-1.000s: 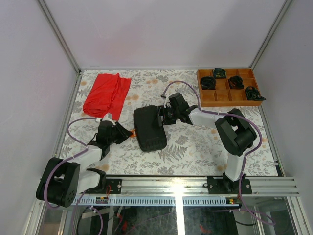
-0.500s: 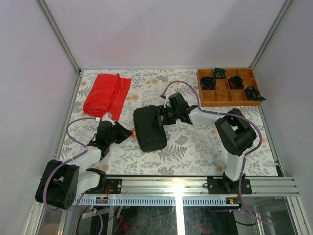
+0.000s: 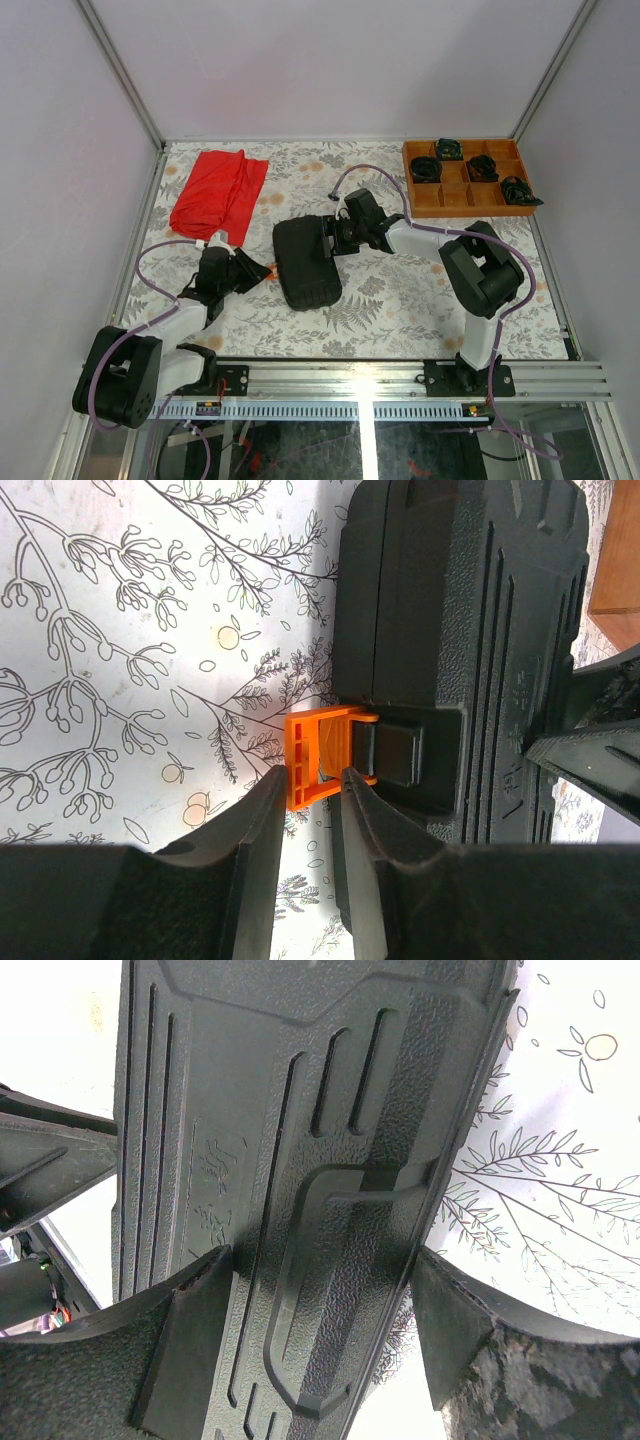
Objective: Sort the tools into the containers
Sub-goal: Close the storage box at the center of the board.
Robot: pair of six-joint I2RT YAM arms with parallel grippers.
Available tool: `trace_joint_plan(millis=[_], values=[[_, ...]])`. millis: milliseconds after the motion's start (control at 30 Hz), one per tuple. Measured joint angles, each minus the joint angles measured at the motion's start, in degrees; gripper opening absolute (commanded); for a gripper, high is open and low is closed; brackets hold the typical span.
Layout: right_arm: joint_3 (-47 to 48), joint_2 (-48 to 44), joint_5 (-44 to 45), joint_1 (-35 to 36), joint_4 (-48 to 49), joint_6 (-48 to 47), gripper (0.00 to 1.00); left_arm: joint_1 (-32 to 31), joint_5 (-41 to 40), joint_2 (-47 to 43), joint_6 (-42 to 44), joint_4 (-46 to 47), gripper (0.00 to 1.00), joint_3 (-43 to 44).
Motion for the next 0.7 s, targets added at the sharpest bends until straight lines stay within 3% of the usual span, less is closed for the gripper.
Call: trace_joint_plan(millis=[700], values=[[0.7, 0.5, -0.3, 0.1, -0.4, -0.3, 0.4, -0.3, 4.2, -1.4, -1.2, 2.3, 0.26, -0.1]])
